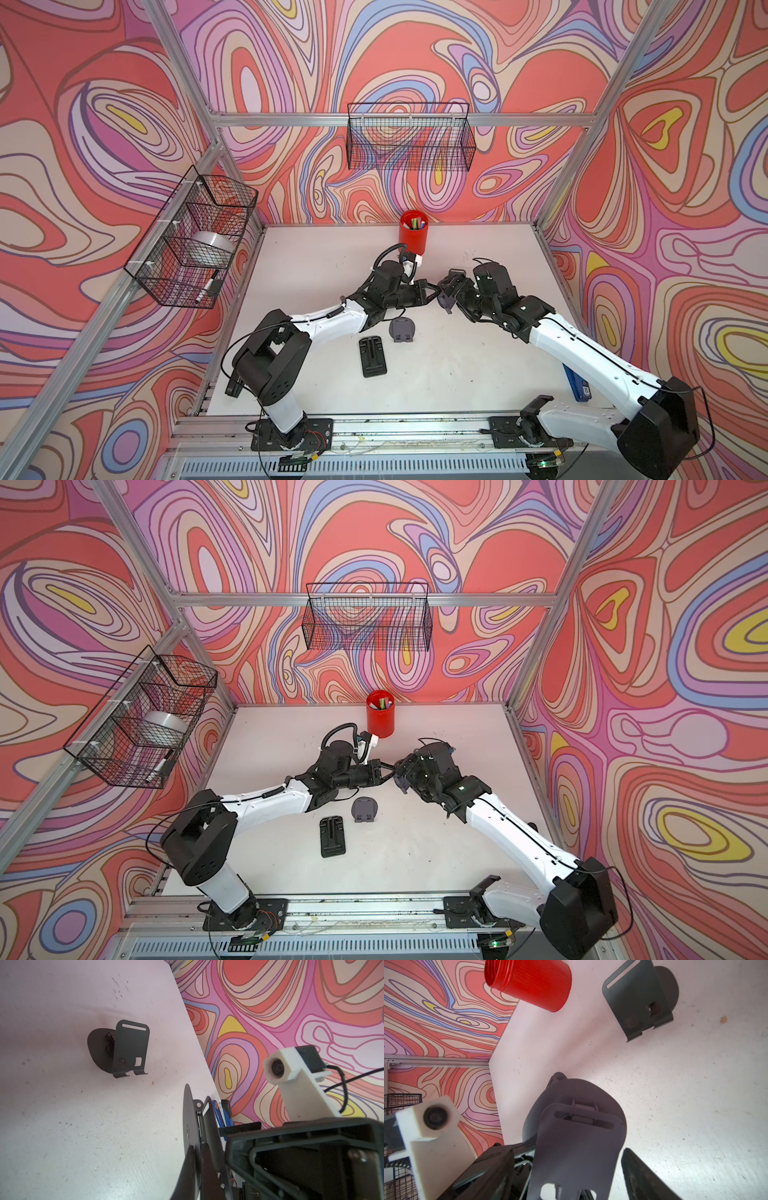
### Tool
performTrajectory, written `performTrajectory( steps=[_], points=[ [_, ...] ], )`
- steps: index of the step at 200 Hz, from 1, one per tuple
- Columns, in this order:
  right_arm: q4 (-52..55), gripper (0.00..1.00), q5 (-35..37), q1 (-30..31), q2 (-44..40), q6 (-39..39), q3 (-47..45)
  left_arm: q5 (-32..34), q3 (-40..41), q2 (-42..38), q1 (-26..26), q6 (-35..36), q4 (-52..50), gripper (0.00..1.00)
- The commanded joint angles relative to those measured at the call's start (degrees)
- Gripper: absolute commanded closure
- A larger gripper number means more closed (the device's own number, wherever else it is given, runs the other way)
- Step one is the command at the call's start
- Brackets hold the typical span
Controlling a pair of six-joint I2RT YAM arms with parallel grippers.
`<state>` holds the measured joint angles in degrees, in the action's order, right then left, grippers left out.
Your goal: Open the phone stand
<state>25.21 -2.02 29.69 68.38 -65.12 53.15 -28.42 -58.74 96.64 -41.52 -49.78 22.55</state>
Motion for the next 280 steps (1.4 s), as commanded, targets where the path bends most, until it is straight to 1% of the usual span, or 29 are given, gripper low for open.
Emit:
performTrajectory(
  steps=[1, 37, 84, 106, 132, 151, 184, 191, 203, 220, 239, 248, 267, 280],
  points=[
    [-1.02, 0.17, -0.39, -0.16, -0.5, -0.62, -1.1, -0.04, 0.12, -0.05, 0.47, -0.5, 3.29, 1.0],
    [-3.9, 0.19, -1.79, -0.16, 1.99, -0.66, -0.9, -0.05, 0.13, -0.24, 0.47, -0.43, 3.21, 1.0],
    [-4.81, 0.29, -2.19, -0.16, 3.08, -0.54, -0.65, -0.15, 0.29, -0.14, 0.46, -0.58, 3.47, 1.0],
    [-5.08, 0.37, -2.87, -0.16, 3.55, -0.27, -0.59, -0.31, 0.29, -0.05, 0.47, -0.58, 3.47, 1.0],
    [-5.12, 0.54, -3.37, -0.16, 4.2, 0.12, -0.46, -0.46, 0.29, -0.14, 0.47, -0.58, 3.56, 1.0],
    [-4.78, 0.65, -3.54, -0.16, 4.48, 0.72, -0.24, -0.62, 0.21, -0.27, 0.47, -0.52, 3.42, 1.0],
    [-2.19, 0.77, -3.54, -0.16, 5.13, 3.7, 1.44, -2.03, -0.64, -0.22, 0.47, 0.25, 1.89, 1.0],
    [-1.66, 0.79, -3.65, -0.16, 5.31, 4.88, 2.03, -2.6, -0.97, -0.22, 0.47, 0.51, 1.35, 0.97],
    [-0.61, 0.81, -3.76, -0.11, 5.53, 6.68, 3.11, -3.52, -1.32, -0.22, 0.47, 1.14, 0.34, 0.87],
    [1.07, 0.83, -3.74, -0.16, 5.71, 9.15, 4.79, -4.97, -1.79, -0.44, 0.47, 2.34, -1.85, 0.75],
    [1.86, 0.86, -4.08, -0.16, 5.93, 11.47, 6.12, -6.31, -1.97, -0.66, 0.47, 3.43, -3.78, 0.68],
    [2.19, 0.87, -4.4, -0.16, 6.18, 12.39, 6.61, -6.63, -1.9, -0.75, 0.47, 3.7, -4.29, 0.66],
    [2.38, 0.89, -5.31, -0.16, 6.83, 13.38, 7.15, -7.05, -1.9, -0.69, 0.4, 3.77, -4.13, 0.66],
    [1.97, 0.91, -6.12, -0.16, 7.18, 13.74, 7.15, -7.17, -1.9, -0.36, 0.38, 3.39, -3.19, 0.72]
  ],
)
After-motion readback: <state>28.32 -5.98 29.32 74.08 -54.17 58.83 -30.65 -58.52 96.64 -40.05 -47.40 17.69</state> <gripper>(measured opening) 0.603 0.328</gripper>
